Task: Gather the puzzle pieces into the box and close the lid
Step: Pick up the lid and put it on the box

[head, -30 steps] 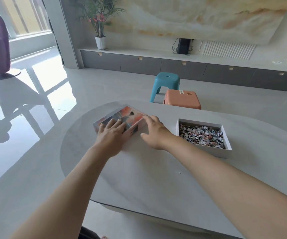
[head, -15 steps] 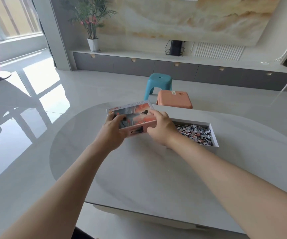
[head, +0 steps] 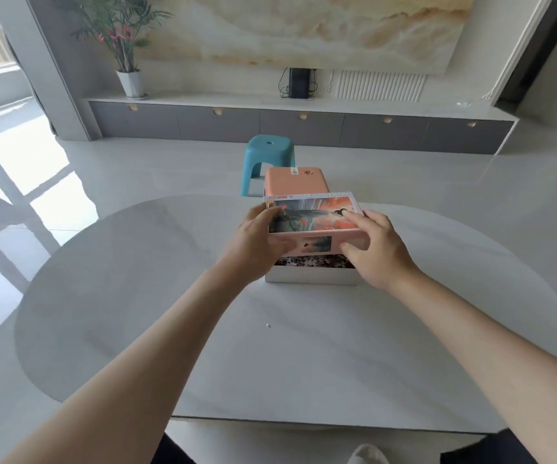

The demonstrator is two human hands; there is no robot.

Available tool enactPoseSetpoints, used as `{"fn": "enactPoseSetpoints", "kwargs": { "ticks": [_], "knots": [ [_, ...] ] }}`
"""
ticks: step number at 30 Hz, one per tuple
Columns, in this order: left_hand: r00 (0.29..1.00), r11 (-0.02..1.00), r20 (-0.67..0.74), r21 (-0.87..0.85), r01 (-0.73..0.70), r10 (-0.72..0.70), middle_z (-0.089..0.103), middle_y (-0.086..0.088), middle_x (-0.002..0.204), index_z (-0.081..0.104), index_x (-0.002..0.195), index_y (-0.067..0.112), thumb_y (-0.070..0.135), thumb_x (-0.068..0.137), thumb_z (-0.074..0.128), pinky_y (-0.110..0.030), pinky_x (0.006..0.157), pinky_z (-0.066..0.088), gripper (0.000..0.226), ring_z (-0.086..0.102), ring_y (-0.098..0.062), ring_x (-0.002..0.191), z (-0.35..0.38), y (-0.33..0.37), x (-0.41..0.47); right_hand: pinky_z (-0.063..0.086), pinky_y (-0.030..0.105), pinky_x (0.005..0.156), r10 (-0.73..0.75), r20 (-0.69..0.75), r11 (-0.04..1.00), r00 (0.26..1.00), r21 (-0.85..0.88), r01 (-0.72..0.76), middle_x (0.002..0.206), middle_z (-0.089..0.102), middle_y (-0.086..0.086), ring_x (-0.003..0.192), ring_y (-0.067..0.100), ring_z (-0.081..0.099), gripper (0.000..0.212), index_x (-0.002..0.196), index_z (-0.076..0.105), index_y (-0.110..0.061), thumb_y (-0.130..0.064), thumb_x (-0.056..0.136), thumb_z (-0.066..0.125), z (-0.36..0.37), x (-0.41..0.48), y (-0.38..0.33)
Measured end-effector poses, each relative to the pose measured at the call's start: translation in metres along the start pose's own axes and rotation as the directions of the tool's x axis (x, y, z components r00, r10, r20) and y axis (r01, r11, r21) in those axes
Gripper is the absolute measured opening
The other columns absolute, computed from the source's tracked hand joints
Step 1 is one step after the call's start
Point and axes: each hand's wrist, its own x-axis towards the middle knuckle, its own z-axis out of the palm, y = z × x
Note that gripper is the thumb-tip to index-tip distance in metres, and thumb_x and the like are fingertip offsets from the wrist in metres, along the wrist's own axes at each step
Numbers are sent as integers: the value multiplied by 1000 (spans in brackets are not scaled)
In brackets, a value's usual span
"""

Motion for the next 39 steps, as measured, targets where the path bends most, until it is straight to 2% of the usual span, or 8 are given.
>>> {"fn": "enactPoseSetpoints", "kwargs": {
  "ticks": [6, 21, 25, 28, 31, 33, 36, 39],
  "knots": [
    [999, 1000, 39, 9, -1, 1, 32, 1, 148, 44, 141, 16, 26, 83, 71, -26, 108, 34, 65, 41, -17, 131, 21, -5, 0, 26, 11, 96, 9, 59, 998, 998, 69, -13, 144, 44, 3, 131, 16, 45, 57, 142, 50, -21, -14, 88, 69, 5, -7, 20],
    [997, 999, 79, 37, 11, -14, 31, 5, 148, 47, 140, 23, 27, 85, 70, -14, 95, 32, 61, 44, -13, 127, 22, -18, -8, 28, 11, 92, 85, 100, 991, 991, 93, -94, 129, 42, -1, 104, 6, 47, 46, 131, 55, -28, -21, 87, 66, 13, -13, 20],
    [994, 994, 107, 105, -6, -5, 28, 6, 149, 45, 142, 22, 34, 87, 66, -22, 102, 35, 60, 43, -15, 128, 24, -17, -8, 33, 17, 91, 105, 95, 988, 990, 105, -115, 124, 42, 0, 101, 9, 50, 32, 122, 58, -26, -30, 91, 62, 16, -11, 21],
    [996, 991, 84, 132, -13, 1, 37, 6, 141, 54, 132, 28, 46, 90, 54, -26, 99, 37, 45, 44, -16, 122, 21, -14, -7, 41, 23, 92, 98, 83, 990, 992, 94, -106, 122, 44, 4, 96, 9, 59, 24, 117, 59, -27, -34, 94, 57, 19, -8, 25],
    [998, 976, 50, 214, -35, 25, 39, 4, 140, 59, 118, 33, 48, 95, 38, -35, 103, 33, 34, 33, -18, 128, 18, -13, 7, 39, 28, 102, 97, 98, 995, 990, -7, -97, 135, 38, 5, 115, 15, 55, 37, 129, 54, -27, -30, 92, 54, 16, 2, 28],
    [994, 973, 111, 230, -32, 7, 32, 4, 148, 51, 125, 33, 50, 94, 32, -41, 110, 29, 40, 26, -20, 136, 21, -19, 19, 32, 33, 111, 78, 187, 996, 979, -63, -67, 154, 22, 5, 133, 20, 41, 54, 145, 40, -26, -28, 92, 49, 14, 8, 26],
    [967, 962, 251, 272, -17, -54, 8, 5, 160, 21, 149, 33, 55, 93, 24, -43, 118, 18, 60, 8, -19, 146, 34, -29, 25, 18, 37, 118, 83, 333, 995, 939, -84, -59, 165, -2, -5, 150, 15, 11, 62, 156, 17, -29, -33, 97, 37, 13, 12, 27],
    [972, 947, 231, 318, -39, -38, 8, 2, 159, 15, 151, 27, 49, 97, 24, -38, 118, 13, 60, 7, -15, 145, 39, -31, 24, 18, 39, 119, 87, 361, 988, 929, -147, -35, 165, -5, -8, 150, 15, 10, 61, 156, 12, -31, -41, 99, 31, 11, 12, 34]
  ]
}}
